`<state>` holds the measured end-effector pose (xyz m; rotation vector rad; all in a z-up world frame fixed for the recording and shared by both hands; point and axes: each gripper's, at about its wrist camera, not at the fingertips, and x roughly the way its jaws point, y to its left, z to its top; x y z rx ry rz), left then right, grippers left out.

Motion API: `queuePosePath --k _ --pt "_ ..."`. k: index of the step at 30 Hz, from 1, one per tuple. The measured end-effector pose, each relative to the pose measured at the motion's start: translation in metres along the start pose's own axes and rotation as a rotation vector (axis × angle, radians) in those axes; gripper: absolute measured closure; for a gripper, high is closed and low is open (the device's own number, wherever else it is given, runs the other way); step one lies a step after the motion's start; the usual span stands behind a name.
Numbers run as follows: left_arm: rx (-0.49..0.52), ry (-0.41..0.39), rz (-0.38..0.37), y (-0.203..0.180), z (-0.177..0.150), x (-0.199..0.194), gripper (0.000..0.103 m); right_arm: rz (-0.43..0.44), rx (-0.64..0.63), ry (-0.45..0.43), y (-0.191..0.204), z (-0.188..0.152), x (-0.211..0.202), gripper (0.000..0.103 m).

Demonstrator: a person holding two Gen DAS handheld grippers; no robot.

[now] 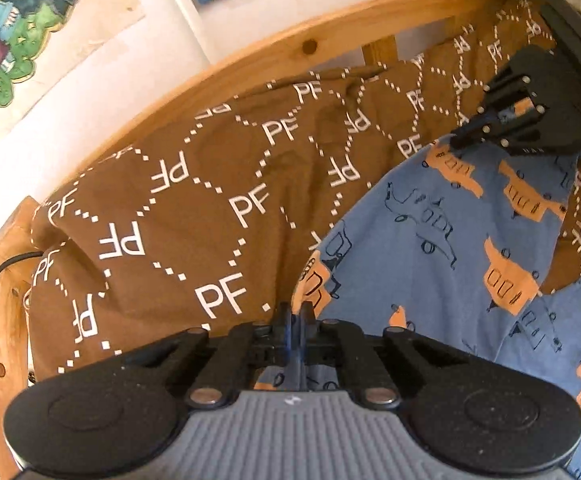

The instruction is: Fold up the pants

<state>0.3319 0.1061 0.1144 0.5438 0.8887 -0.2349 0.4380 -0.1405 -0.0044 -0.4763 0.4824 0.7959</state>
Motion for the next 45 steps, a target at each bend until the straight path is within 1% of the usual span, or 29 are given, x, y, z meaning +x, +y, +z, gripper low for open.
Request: queuePosePath --k 4,6,9,12,17,20,22,26,27,29,32,35,40,42,45 --pt "-0.006 -0.030 0.020 -0.002 -0.005 -0.005 0.099 -0.017 -0.019 -0.049 0.007 -0.001 -0.022 0.103" --pt "0.007 -0.050 0.045 -0.007 -0.007 -0.008 0.099 -0.021 -0.015 -0.073 0.010 -0.003 -0.035 0.103" --pt "0.019 -0.072 0.061 -0.014 -0.012 -0.013 0.099 -0.023 -0.008 -0.103 0.018 -0.009 -0.054 0.103" --pt "0.038 -0.116 0.091 -0.022 -0.021 -0.024 0.099 -0.020 -0.009 -0.129 0.030 -0.017 -0.075 0.103" --pt "0.150 -0.228 0.164 -0.053 -0.053 -0.053 0.099 -0.016 -0.014 -0.175 0.058 -0.033 -0.120 0.103" --pt "0.242 -0.293 0.219 -0.078 -0.081 -0.070 0.099 -0.011 -0.026 -0.193 0.080 -0.046 -0.149 0.103" --pt "0.305 -0.318 0.257 -0.092 -0.101 -0.078 0.099 -0.012 -0.038 -0.192 0.100 -0.058 -0.167 0.103" --pt "0.449 -0.321 0.332 -0.123 -0.143 -0.083 0.099 -0.021 -0.081 -0.178 0.148 -0.081 -0.195 0.103" --pt "0.470 -0.318 0.338 -0.131 -0.153 -0.083 0.099 -0.018 -0.087 -0.167 0.163 -0.088 -0.199 0.103" --pt "0.460 -0.305 0.310 -0.142 -0.171 -0.084 0.098 -0.018 -0.107 -0.145 0.191 -0.103 -0.201 0.103" --pt "0.458 -0.279 0.295 -0.155 -0.194 -0.074 0.098 0.004 -0.041 -0.110 0.223 -0.123 -0.195 0.103" --pt "0.416 -0.258 0.284 -0.158 -0.205 -0.064 0.098 -0.015 -0.029 -0.095 0.247 -0.138 -0.190 0.103" --pt "0.390 -0.260 0.297 -0.160 -0.211 -0.058 0.098 -0.031 -0.004 -0.074 0.264 -0.147 -0.183 0.103" --pt "0.401 -0.257 0.314 -0.163 -0.212 -0.058 0.096 -0.033 -0.008 -0.067 0.264 -0.148 -0.180 0.103" --pt "0.414 -0.255 0.331 -0.166 -0.212 -0.057 0.096 -0.030 0.029 -0.068 0.259 -0.150 -0.177 0.103"
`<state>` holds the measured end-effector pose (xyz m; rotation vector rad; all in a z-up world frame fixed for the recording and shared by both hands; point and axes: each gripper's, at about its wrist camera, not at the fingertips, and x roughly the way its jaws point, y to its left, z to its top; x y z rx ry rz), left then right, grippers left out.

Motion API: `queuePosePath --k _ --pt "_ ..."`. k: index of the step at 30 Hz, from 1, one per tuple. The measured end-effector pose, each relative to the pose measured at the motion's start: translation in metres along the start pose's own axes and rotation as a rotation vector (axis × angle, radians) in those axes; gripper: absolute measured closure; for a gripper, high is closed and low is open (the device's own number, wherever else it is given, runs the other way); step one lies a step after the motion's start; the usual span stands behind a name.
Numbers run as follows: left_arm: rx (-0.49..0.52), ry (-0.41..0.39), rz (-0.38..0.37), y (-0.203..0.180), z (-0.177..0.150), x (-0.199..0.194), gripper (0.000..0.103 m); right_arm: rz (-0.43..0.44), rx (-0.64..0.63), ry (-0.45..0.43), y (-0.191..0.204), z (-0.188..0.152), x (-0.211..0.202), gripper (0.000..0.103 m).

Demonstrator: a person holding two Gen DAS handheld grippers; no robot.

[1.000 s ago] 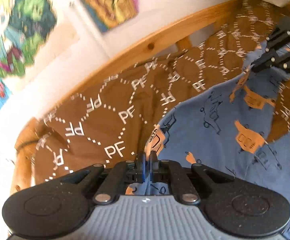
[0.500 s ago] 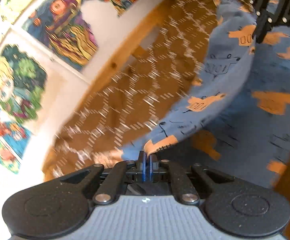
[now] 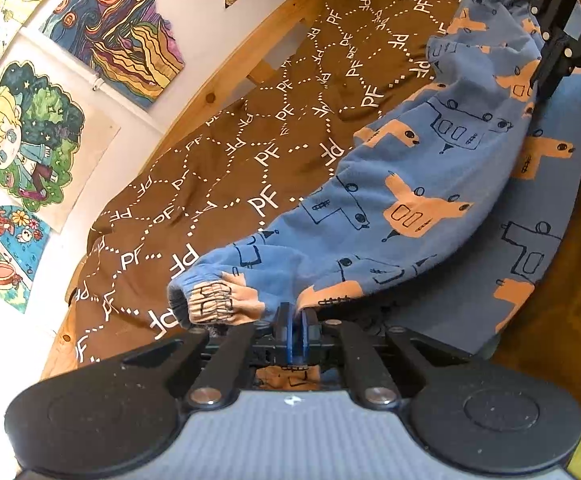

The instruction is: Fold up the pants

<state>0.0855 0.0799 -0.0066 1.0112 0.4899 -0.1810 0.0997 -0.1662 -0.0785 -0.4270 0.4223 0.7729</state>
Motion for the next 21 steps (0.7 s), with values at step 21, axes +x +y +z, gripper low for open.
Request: queuePosePath --k 21 --pt "-0.043 0.056 -0.062 -0.015 -0.010 -0.028 0.103 -0.002 0.013 0.012 0.005 -0.003 -0.030 0.103"
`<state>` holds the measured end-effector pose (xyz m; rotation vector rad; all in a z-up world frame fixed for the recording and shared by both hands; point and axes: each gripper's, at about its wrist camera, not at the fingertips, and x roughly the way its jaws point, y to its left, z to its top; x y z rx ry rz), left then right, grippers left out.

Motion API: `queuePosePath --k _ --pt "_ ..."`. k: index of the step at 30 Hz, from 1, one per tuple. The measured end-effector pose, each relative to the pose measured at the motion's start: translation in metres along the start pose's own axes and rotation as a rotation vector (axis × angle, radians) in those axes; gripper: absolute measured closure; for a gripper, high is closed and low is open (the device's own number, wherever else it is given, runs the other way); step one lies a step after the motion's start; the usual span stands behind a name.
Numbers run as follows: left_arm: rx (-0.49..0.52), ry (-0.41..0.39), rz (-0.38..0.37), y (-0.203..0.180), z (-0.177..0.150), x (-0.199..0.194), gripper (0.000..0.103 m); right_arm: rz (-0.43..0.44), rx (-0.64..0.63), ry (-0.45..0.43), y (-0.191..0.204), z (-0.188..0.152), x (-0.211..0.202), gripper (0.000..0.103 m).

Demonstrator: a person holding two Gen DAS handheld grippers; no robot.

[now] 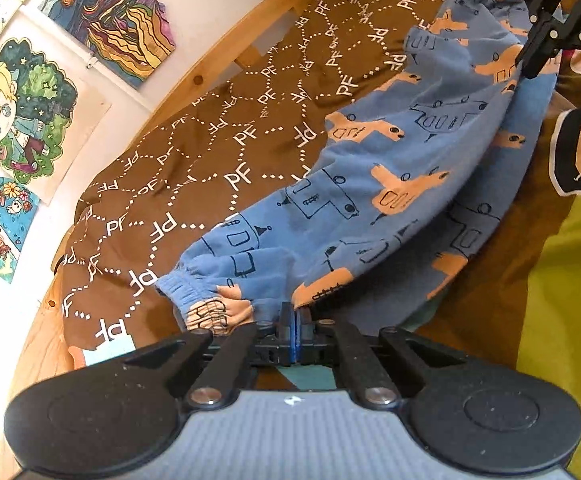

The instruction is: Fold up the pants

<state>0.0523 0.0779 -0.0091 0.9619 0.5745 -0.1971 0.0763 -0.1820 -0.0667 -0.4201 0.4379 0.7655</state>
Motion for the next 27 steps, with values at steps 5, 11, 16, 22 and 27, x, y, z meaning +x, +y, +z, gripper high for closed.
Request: queuePosePath --k 5,11,16,22,27 --pt "0.001 0.012 -0.018 -0.001 -0.002 -0.001 0.103 0.021 -0.027 0.036 0.006 -0.002 0.004 0.103" --pt "-0.004 0.046 -0.047 -0.007 -0.005 0.004 0.103 0.052 -0.041 0.082 0.007 -0.006 0.008 0.103" --pt "-0.026 0.053 -0.045 -0.011 -0.002 0.005 0.094 0.080 0.008 0.133 0.003 -0.009 0.018 0.093" --pt "-0.312 -0.019 -0.173 0.001 0.021 -0.017 0.029 -0.038 0.244 0.065 -0.034 -0.008 -0.032 0.036" --pt "-0.372 -0.104 -0.250 -0.025 0.076 -0.006 0.013 -0.229 0.663 -0.018 -0.088 -0.042 -0.082 0.009"
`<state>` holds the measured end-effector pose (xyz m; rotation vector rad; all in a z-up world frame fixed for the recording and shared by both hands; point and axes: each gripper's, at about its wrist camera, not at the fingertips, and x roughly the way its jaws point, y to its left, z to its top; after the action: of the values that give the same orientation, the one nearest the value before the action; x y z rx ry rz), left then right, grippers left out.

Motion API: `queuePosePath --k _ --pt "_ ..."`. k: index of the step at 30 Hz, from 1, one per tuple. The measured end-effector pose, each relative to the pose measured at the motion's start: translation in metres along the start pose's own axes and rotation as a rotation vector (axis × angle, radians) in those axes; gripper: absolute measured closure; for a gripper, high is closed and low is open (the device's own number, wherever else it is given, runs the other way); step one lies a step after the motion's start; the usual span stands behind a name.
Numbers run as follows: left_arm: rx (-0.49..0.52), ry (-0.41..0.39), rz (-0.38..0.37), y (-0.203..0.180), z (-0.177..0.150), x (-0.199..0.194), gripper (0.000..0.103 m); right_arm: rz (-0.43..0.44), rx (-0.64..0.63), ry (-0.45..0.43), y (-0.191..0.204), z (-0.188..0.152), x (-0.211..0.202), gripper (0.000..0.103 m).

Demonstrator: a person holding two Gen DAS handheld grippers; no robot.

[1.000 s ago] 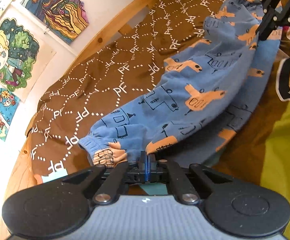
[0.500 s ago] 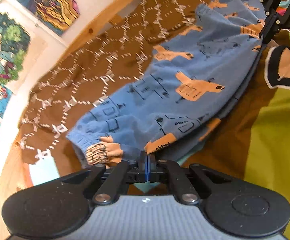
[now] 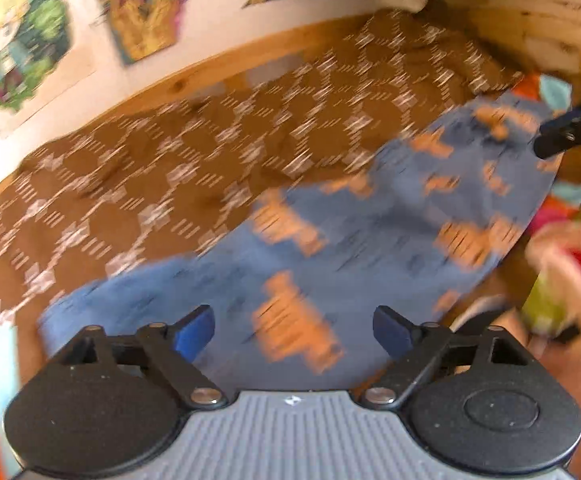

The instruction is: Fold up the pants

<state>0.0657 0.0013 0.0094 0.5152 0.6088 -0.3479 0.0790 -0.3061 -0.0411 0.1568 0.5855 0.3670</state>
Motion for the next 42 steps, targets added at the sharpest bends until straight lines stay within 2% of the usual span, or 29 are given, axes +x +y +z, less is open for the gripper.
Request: queuePosePath --k 4,7,9,12,14,16,19,24,26,28,29,35,39,42 --pt "0.126 -0.074 -0.055 -0.056 0.031 0.020 0.012 -0.058 0.271 -0.033 -0.052 -0.002 -0.013 0.009" --pt "0.270 -0.105 -0.064 -0.094 0.039 0.028 0.014 0.005 0.436 -0.078 -0.077 -0.010 -0.016 0.009" --pt "0.361 -0.113 -0.062 -0.113 0.036 0.032 0.020 0.039 0.527 -0.084 -0.088 -0.015 -0.010 0.010" --pt "0.442 -0.117 -0.037 -0.130 0.031 0.036 0.032 0.031 0.589 -0.083 -0.094 -0.018 -0.001 0.016" --pt "0.468 -0.098 -0.028 -0.136 0.029 0.041 0.047 0.024 0.595 -0.092 -0.094 -0.016 0.004 0.019" --pt "0.510 -0.087 -0.007 -0.144 0.023 0.043 0.053 0.025 0.592 -0.102 -0.092 -0.015 0.006 0.022" --pt "0.561 -0.105 -0.016 -0.155 0.020 0.043 0.054 0.026 0.590 -0.107 -0.093 -0.013 0.010 0.024" --pt "0.612 -0.179 -0.069 -0.174 0.027 0.040 0.055 0.006 0.588 -0.111 -0.097 -0.014 0.011 0.033" --pt "0.630 -0.192 -0.091 -0.183 0.034 0.046 0.073 -0.015 0.591 -0.113 -0.100 -0.014 0.012 0.040" --pt "0.614 -0.170 -0.111 -0.189 0.045 0.059 0.082 -0.041 0.598 -0.114 -0.104 -0.015 0.012 0.044" --pt "0.593 -0.157 -0.127 -0.189 0.051 0.064 0.083 -0.055 0.602 -0.113 -0.106 -0.016 0.012 0.045" --pt "0.472 -0.080 -0.150 -0.185 0.078 0.092 0.085 -0.116 0.607 -0.116 -0.112 -0.019 0.013 0.050" --pt "0.478 -0.065 -0.142 -0.187 0.081 0.096 0.085 -0.145 0.635 -0.120 -0.117 -0.020 0.015 0.051" --pt "0.495 -0.086 -0.139 -0.192 0.081 0.093 0.085 -0.142 0.663 -0.132 -0.121 -0.022 0.013 0.051"
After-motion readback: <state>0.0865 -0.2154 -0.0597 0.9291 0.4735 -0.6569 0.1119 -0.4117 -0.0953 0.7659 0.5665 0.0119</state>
